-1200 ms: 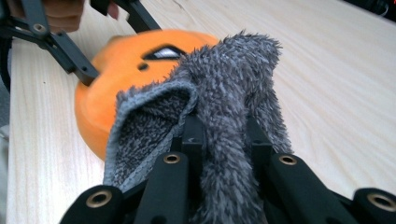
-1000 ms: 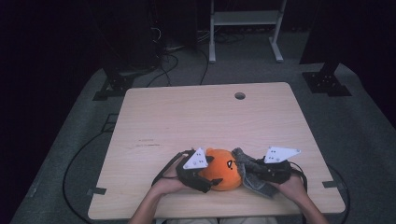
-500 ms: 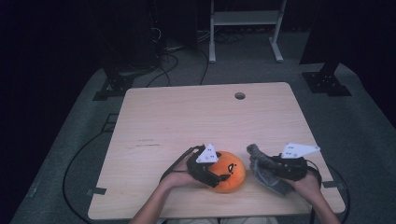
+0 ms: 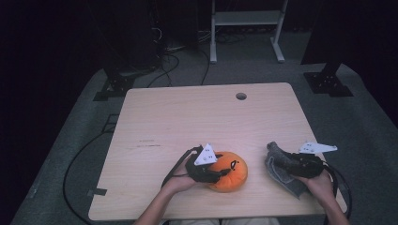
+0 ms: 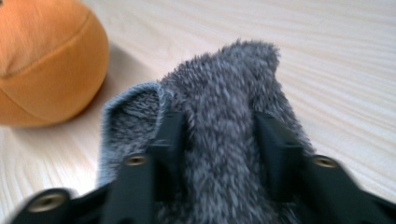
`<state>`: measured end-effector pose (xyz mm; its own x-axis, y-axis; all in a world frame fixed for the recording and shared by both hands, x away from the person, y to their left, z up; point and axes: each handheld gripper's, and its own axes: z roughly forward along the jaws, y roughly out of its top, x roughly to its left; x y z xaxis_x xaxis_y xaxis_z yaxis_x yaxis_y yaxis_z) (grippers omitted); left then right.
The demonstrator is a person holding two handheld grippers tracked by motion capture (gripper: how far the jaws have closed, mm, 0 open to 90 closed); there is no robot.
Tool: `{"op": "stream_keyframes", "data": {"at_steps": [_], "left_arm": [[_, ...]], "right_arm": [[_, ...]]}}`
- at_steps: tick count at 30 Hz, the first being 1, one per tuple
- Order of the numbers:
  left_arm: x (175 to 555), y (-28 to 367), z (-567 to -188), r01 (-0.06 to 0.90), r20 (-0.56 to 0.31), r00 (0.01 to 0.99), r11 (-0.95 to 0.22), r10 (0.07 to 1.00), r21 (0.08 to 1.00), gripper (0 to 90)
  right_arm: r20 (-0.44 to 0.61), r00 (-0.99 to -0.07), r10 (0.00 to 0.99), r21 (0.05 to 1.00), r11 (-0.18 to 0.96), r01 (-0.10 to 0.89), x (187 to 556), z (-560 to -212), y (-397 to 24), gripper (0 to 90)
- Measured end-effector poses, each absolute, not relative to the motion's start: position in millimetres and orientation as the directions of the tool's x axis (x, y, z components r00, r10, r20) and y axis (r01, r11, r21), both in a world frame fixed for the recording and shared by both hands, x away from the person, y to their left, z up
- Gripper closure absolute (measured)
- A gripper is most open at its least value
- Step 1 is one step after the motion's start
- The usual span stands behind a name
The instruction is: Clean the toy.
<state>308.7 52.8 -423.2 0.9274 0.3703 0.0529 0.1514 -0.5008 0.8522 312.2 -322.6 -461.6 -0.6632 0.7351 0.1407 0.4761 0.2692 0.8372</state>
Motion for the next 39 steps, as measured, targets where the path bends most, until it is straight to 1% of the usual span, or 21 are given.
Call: {"op": "stream_keyframes", "data": {"at_steps": [4, 6, 10, 13, 17, 21, 24, 27, 29, 32, 34, 39], "left_arm": [[312.0, 56.0, -417.6, 0.148, 0.070, 0.918, -0.501, 0.391, 0.853, 46.2], [315.5, 58.4, -415.1, 0.154, 0.075, 0.909, -0.497, 0.410, 0.854, 46.4], [326.1, 61.7, -411.9, 0.167, 0.092, 0.887, -0.498, 0.453, 0.851, 46.8], [344.0, 64.8, -407.4, 0.182, 0.121, 0.852, -0.506, 0.509, 0.843, 46.5], [364.2, 66.4, -403.8, 0.208, 0.139, 0.812, -0.504, 0.566, 0.838, 45.8], [381.3, 64.8, -401.3, 0.226, 0.141, 0.794, -0.501, 0.592, 0.835, 45.3], [392.0, 61.0, -409.3, 0.259, 0.127, 0.790, -0.514, 0.600, 0.817, 44.1], [394.6, 61.3, -413.6, 0.289, 0.078, 0.786, -0.475, 0.614, 0.831, 40.3], [393.8, 62.7, -412.4, 0.287, 0.091, 0.787, -0.492, 0.610, 0.822, 34.6], [391.0, 65.5, -406.0, 0.294, 0.070, 0.785, -0.469, 0.616, 0.833, 24.2], [387.1, 68.0, -400.1, 0.292, 0.047, 0.788, -0.440, 0.614, 0.850, 20.6], [378.3, 74.5, -393.7, 0.276, 0.065, 0.786, -0.444, 0.615, 0.853, 16.8]], "right_arm": [[0.194, -0.652, 0.733, 0.866, 0.185, 0.465, 311.9, -457.8, -326.7, 39.5], [0.195, -0.643, 0.741, 0.869, 0.174, 0.464, 313.0, -457.2, -326.8, 37.6], [0.186, -0.642, 0.743, 0.866, 0.185, 0.465, 313.7, -455.6, -322.4, 35.7], [0.158, -0.653, 0.741, 0.873, 0.204, 0.443, 312.7, -451.3, -316.2, 35.3], [0.159, -0.680, 0.716, 0.879, 0.211, 0.428, 313.1, -448.4, -306.0, 33.5], [0.152, -0.697, 0.701, 0.875, 0.233, 0.425, 314.4, -448.2, -297.9, 32.8], [0.151, -0.701, 0.697, 0.872, 0.241, 0.427, 315.3, -448.3, -294.6, 32.3], [0.152, -0.706, 0.692, 0.866, 0.250, 0.432, 315.3, -448.8, -292.8, 31.8], [0.158, -0.709, 0.688, 0.864, 0.252, 0.437, 315.0, -448.9, -292.0, 31.8], [0.155, -0.711, 0.686, 0.866, 0.251, 0.432, 315.2, -448.5, -290.9, 31.7], [0.154, -0.712, 0.685, 0.867, 0.252, 0.431, 314.8, -448.2, -290.1, 31.5], [0.149, -0.713, 0.685, 0.867, 0.256, 0.428, 314.2, -448.1, -290.0, 31.1]]}}
